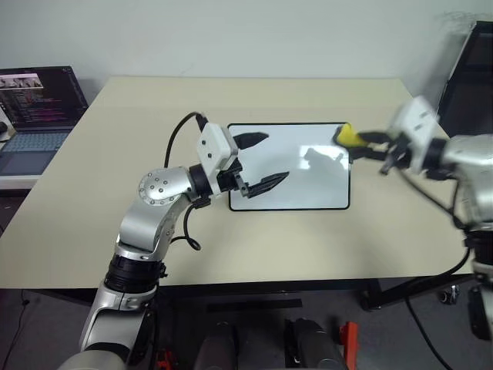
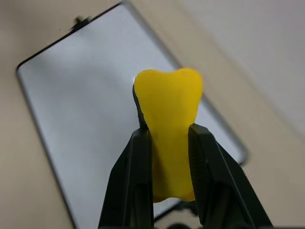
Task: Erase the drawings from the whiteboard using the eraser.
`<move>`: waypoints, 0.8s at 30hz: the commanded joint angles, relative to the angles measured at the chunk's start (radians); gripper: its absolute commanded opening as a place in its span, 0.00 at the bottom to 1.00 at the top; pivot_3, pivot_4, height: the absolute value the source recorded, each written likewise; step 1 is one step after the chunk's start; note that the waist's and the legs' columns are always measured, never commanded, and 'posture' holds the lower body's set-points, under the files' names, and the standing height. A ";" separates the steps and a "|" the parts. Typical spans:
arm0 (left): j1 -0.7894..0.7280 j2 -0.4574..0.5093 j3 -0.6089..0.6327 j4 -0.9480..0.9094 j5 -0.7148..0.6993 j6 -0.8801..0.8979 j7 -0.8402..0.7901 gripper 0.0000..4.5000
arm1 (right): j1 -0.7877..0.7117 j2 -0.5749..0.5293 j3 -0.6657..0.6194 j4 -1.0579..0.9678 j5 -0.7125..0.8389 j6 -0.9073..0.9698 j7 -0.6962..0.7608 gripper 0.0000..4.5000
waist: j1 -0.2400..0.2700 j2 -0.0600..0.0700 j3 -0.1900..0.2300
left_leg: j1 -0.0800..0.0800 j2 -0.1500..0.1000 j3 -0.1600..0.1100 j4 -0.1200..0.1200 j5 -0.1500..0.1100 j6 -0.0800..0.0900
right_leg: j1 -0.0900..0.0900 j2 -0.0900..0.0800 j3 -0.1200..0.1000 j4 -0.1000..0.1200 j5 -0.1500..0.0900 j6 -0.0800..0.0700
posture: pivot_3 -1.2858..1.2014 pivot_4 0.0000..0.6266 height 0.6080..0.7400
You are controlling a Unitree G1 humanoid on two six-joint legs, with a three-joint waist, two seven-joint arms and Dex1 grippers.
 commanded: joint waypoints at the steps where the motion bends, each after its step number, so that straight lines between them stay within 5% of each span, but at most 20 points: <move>1: -0.021 -0.077 -0.103 0.078 0.077 -0.054 0.022 1.00 | 0.036 -0.063 -0.084 0.153 -0.038 0.039 -0.120 0.15 | 0.004 0.000 0.000 | 0.000 0.000 0.000 0.000 0.000 0.000 | 0.000 0.000 0.000 0.000 0.000 0.000 | 0.52 0.24 1.00; 6: -0.091 -0.214 -0.197 0.180 0.158 -0.107 0.054 1.00 | -0.029 -0.085 -0.105 0.448 -0.101 0.198 -0.348 0.15 | 0.004 0.000 0.000 | -0.002 -0.003 0.003 0.001 0.000 0.000 | -0.001 -0.003 0.002 0.000 -0.001 -0.005 | 0.52 0.24 1.00; 14: -0.113 -0.279 -0.223 0.219 0.179 -0.139 0.040 1.00 | 0.029 -0.106 -0.016 0.544 -0.104 0.233 -0.273 0.15 | -0.023 0.006 -0.001 | 0.000 -0.002 0.002 -0.002 0.000 0.001 | -0.002 0.000 0.003 0.001 -0.001 0.000 | 0.52 0.24 1.00; 24: -0.079 -0.257 -0.218 0.179 0.186 -0.127 0.046 1.00 | -0.087 -0.073 0.095 0.713 -0.163 0.249 -0.270 0.15 | -0.025 0.006 -0.001 | 0.000 -0.002 0.003 0.000 0.000 0.001 | -0.001 0.000 0.004 0.001 0.000 0.002 | 0.52 0.24 1.00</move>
